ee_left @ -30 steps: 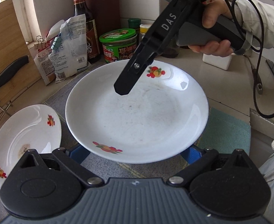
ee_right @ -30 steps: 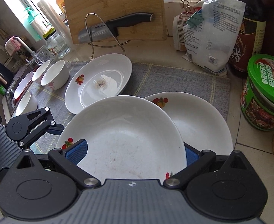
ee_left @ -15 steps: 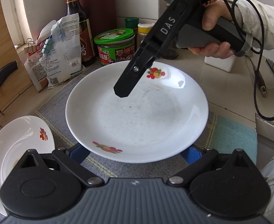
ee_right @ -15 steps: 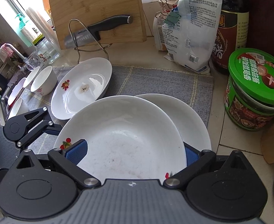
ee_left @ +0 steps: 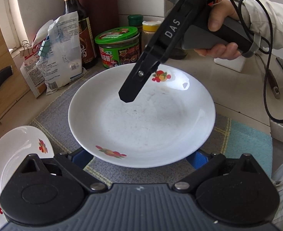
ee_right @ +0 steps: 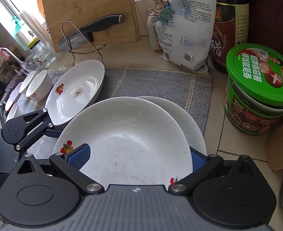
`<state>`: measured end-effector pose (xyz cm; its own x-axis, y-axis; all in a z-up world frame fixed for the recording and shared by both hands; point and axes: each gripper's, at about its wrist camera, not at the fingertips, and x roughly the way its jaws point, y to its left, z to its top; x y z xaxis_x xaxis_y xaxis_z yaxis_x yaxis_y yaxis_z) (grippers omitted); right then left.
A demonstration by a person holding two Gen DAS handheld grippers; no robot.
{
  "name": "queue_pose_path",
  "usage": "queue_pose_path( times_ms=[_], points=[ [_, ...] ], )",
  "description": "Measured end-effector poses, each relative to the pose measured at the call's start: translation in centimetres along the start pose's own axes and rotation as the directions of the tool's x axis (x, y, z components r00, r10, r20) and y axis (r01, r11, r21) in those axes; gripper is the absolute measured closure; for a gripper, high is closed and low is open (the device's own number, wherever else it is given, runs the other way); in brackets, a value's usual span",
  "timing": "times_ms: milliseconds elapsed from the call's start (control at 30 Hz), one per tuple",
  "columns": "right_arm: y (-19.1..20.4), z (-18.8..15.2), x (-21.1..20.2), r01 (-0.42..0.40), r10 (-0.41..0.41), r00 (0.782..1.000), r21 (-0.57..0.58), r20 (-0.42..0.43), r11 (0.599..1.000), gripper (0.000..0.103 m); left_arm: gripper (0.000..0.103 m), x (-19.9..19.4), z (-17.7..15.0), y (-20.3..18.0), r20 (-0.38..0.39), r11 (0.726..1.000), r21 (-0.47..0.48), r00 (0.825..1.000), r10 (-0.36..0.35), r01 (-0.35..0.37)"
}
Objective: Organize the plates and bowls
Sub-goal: 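Carry the held plate with both tools toward the green-lidded jar, then lower the held plate with both tools onto the plate beside the jar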
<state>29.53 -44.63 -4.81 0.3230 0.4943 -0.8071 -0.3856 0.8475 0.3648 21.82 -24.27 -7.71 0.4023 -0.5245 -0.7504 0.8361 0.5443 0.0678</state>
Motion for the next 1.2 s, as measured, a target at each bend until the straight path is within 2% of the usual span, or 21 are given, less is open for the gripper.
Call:
queue_pose_path(
  times_ms=[500, 1200],
  points=[
    [-0.62, -0.13, 0.71, -0.009, 0.009, 1.0, 0.013, -0.012, 1.0, 0.0, 0.002, 0.74, 0.26, 0.78, -0.044, 1.0, -0.004, 0.999, -0.001, 0.0],
    [-0.78, -0.79, -0.04, -0.006, 0.006, 1.0, 0.033, -0.004, 0.999, 0.0, 0.001, 1.04, 0.36, 0.9, -0.068, 0.999, 0.031, 0.998, 0.009, -0.007]
  ],
)
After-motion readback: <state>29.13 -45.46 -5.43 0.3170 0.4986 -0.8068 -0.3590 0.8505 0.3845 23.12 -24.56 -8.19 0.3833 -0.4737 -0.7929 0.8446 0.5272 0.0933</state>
